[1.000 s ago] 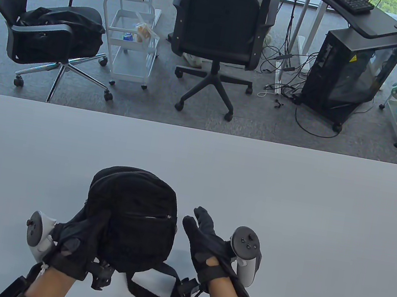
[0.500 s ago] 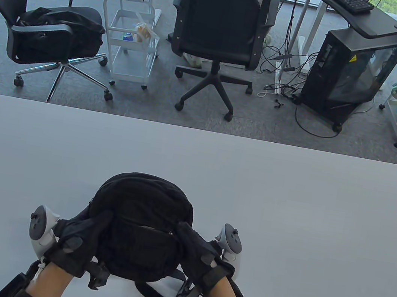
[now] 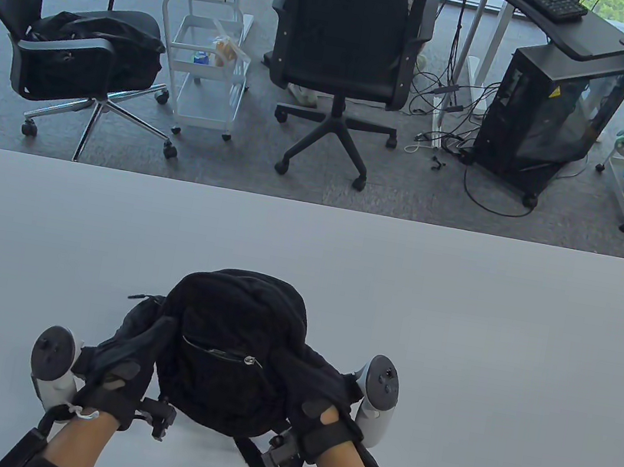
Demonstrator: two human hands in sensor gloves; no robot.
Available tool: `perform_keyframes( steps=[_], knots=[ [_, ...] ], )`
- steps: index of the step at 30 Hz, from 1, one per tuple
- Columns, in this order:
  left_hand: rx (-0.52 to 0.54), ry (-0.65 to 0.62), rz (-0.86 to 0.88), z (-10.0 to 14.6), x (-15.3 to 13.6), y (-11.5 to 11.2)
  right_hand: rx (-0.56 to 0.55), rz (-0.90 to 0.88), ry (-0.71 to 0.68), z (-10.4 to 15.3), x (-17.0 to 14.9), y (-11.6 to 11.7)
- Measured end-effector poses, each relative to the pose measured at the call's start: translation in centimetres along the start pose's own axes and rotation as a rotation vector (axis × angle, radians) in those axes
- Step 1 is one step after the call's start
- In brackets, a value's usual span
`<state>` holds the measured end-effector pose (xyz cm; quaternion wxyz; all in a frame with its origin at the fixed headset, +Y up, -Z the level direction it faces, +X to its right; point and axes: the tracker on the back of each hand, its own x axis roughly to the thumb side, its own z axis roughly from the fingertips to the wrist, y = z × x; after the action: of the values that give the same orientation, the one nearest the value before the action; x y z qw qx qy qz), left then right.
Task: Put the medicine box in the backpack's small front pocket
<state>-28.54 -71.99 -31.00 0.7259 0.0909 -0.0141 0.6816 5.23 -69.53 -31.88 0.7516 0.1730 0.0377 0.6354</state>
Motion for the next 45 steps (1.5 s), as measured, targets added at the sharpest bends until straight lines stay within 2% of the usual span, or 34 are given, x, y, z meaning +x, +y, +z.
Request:
perform_keyframes(
  steps=[3, 6, 8, 12, 14, 18, 19, 22, 24, 28, 31, 37, 39, 40, 42, 45],
  knots=[
    [0.001, -0.063, -0.084, 0.3, 1.0, -0.3, -0.093, 0.161, -0.063, 0.3, 0.8, -0.3],
    [-0.093, -0.11, -0.168, 1.0, 2.0, -1.9, -0.164, 0.344, -0.143, 0.7, 1.3, 0.2],
    [-0.194, -0.139, -0.237, 1.4, 2.9, -3.2, -0.154, 0.435, -0.169, 0.8, 1.5, 1.0],
    [-0.32, -0.176, -0.406, 2.7, 4.0, -5.6, -0.071, 0.558, -0.168, 1.0, 1.4, 3.2],
    [-0.336, -0.19, -0.508, 3.1, 3.9, -5.9, -0.075, 0.663, -0.186, 1.2, 1.4, 4.2],
    [-0.342, -0.134, -0.536, 3.5, 3.7, -6.4, -0.086, 0.747, -0.181, 1.4, 1.1, 5.2],
    [-0.302, -0.097, -0.558, 3.6, 3.7, -6.5, -0.065, 0.719, -0.177, 1.3, 1.0, 5.3],
    [-0.289, -0.132, -0.634, 3.4, 4.1, -6.5, -0.061, 0.683, -0.147, 1.2, 0.8, 5.0],
    [-0.274, -0.143, -0.622, 3.3, 4.2, -6.4, -0.066, 0.633, -0.119, 1.0, 0.7, 4.5],
    [-0.206, -0.223, -0.616, 2.8, 5.1, -5.2, -0.134, 0.359, -0.011, 0.8, -0.2, 2.4],
    [-0.148, -0.254, -0.639, 2.4, 5.6, -4.1, -0.133, 0.179, 0.025, 0.7, -0.6, 1.2],
    [-0.068, -0.269, -0.68, 1.1, 5.3, -2.0, -0.065, -0.023, 0.006, 0.4, 0.2, 0.5],
    [-0.045, -0.214, -0.744, 0.3, 4.6, -1.1, -0.039, -0.084, -0.023, 0.3, 0.9, 0.1],
    [-0.069, -0.182, -0.743, 0.0, 4.2, -0.7, -0.028, -0.118, -0.035, 0.2, 1.5, -0.1],
    [-0.083, -0.165, -0.628, 0.3, 4.2, -1.0, -0.016, -0.049, -0.044, 0.3, 1.7, -0.4],
    [-0.096, -0.22, -0.639, 0.8, 4.7, -1.5, -0.131, -0.004, 0.012, 0.4, 0.9, -1.6]
  ],
)
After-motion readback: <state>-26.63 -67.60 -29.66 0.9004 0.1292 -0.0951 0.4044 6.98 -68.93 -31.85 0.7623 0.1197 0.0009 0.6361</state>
